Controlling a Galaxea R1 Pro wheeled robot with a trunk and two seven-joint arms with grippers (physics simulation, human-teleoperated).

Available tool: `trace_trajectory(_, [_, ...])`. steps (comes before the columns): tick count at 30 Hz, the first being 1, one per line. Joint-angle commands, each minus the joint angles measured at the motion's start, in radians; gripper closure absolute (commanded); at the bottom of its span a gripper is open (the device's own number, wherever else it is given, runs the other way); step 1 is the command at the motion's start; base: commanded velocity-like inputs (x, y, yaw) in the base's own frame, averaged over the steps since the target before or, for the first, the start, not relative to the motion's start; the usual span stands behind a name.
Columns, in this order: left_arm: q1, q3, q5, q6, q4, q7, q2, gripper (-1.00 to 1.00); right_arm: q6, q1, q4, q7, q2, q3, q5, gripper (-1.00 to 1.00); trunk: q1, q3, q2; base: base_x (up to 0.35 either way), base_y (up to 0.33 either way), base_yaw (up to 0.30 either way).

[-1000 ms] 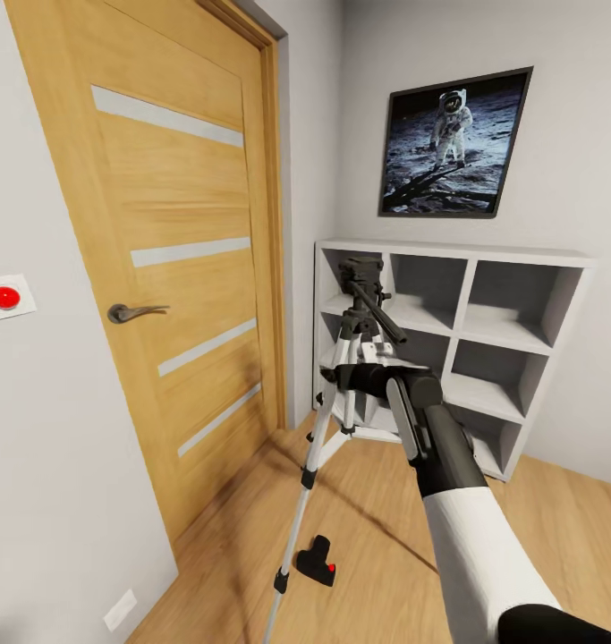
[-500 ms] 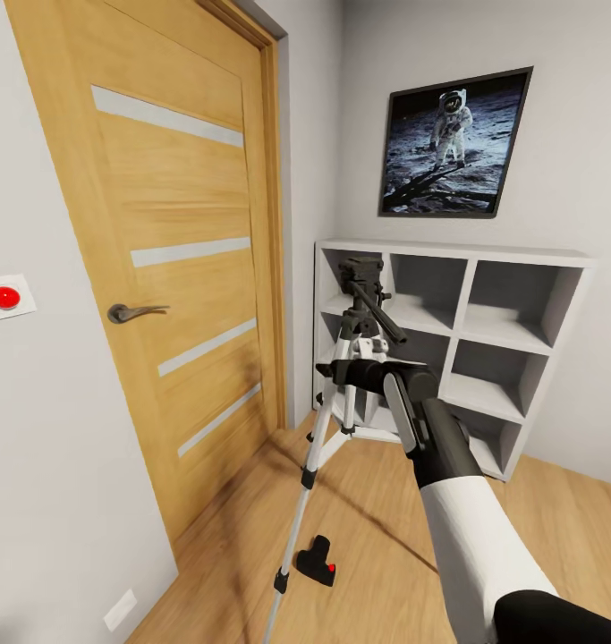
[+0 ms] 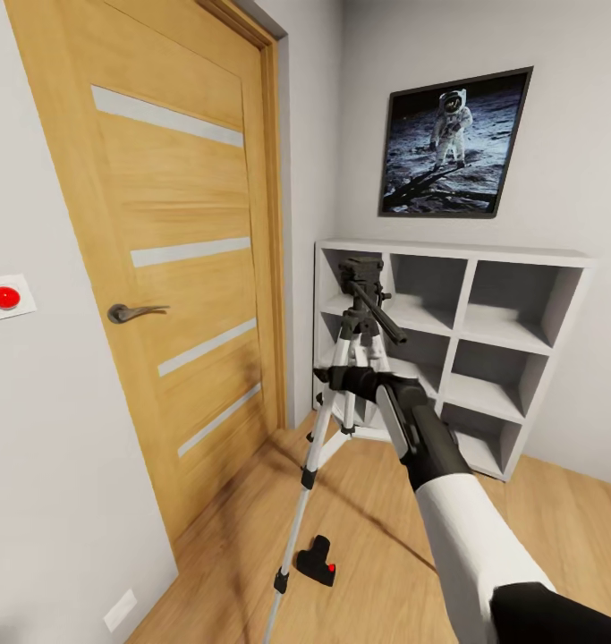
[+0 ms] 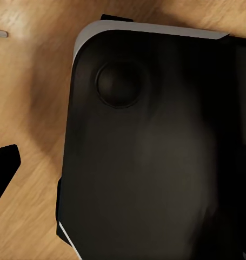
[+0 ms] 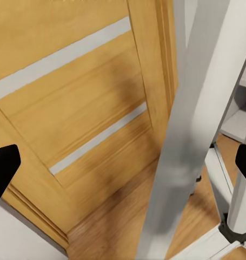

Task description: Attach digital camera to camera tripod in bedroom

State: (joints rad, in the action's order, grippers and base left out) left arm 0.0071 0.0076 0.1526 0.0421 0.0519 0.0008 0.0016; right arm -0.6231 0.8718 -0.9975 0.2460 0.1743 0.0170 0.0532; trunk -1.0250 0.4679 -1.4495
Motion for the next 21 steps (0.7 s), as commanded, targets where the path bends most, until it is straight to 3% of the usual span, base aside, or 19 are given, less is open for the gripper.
trace_trajectory(1, [0.001,0.000,0.007,0.001,0.002,0.000,0.000,-1.00,0.005,0.001,0.006,-0.001,0.000,0.000,0.005,-1.00,0.000,0.001,-0.001,0.000,0.000,0.000])
trace_trajectory(21, [0.001,0.000,0.007,0.001,0.002,0.000,0.000,-1.00,0.024,0.003,0.008,-0.001,0.000,0.003,-0.003,-1.00,0.000,0.001,-0.001,0.000,0.000,0.000])
